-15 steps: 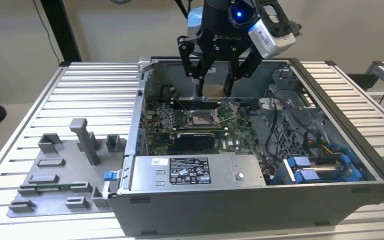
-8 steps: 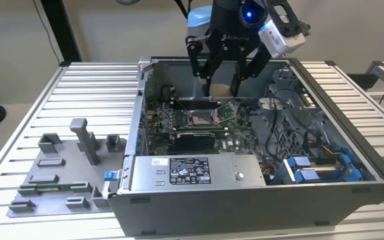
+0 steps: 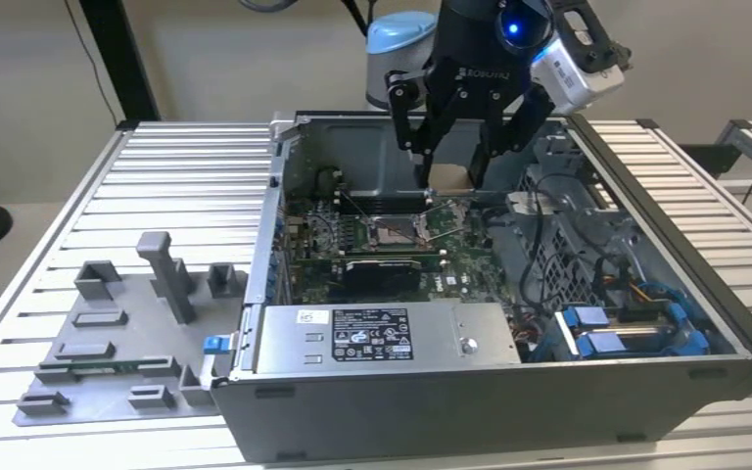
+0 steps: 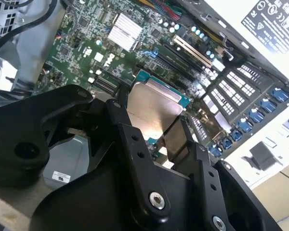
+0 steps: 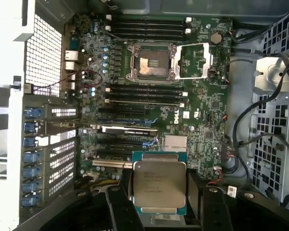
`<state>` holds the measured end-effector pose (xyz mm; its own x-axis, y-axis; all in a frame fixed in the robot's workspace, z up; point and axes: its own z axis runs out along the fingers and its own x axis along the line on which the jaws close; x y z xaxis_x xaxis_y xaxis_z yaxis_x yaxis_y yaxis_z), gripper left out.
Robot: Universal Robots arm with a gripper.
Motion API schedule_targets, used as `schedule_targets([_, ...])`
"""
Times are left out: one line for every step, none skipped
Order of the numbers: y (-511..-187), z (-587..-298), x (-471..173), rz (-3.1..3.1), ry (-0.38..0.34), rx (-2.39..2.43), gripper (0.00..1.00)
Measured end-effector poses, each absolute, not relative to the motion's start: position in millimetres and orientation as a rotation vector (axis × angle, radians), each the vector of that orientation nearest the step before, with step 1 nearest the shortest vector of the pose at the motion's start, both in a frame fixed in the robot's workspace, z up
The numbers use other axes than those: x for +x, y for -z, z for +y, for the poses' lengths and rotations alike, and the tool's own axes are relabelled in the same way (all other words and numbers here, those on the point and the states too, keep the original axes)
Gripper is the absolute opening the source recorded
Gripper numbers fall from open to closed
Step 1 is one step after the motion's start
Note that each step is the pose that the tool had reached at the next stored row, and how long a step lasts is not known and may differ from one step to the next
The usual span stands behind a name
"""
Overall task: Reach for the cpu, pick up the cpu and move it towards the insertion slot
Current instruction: 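Pick up the cpu and move it towards the insertion slot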
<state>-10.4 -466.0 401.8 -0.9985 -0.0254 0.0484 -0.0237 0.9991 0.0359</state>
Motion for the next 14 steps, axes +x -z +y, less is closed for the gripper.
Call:
schedule_targets([-401.8, -466.0, -10.4, -3.092, 0.055, 0.038, 0.00])
schedule_targets([-401.8, -466.0, -10.3, -3.092, 0.055, 0.038, 0.00])
schedule_targets([-401.8, -466.0, -10.1, -3.092, 0.055, 0.038, 0.00])
schedule_targets([-401.8, -466.0, -10.0, -3.092, 0.055, 0.038, 0.00])
schedule_targets([-401.8, -466.0, -10.0, -3.092, 0.055, 0.038, 0.00])
schedule_targets([-401.8, -466.0, -9.9, -3.092, 0.055, 0.038, 0.00])
schedule_targets([-401.8, -466.0, -9.8, -3.092, 0.055, 0.038, 0.00])
schedule_targets([-401.8, -466.0, -9.7, -3.092, 0.055, 0.038, 0.00])
schedule_targets([-401.8, -466.0, -9.6, -3.092, 0.055, 0.038, 0.00])
schedule_targets([-401.8, -466.0, -9.4, -3.092, 0.055, 0.038, 0.00])
schedule_targets([-401.8, -466.0, -9.3, -3.092, 0.055, 0.038, 0.00])
schedule_targets([-401.8, -466.0, -9.2, -3.092, 0.055, 0.038, 0.00])
schedule_targets([-401.8, -466.0, -9.1, -3.092, 0.055, 0.038, 0.00])
schedule_targets([-401.8, -466.0, -8.8, -3.092, 0.055, 0.038, 0.00])
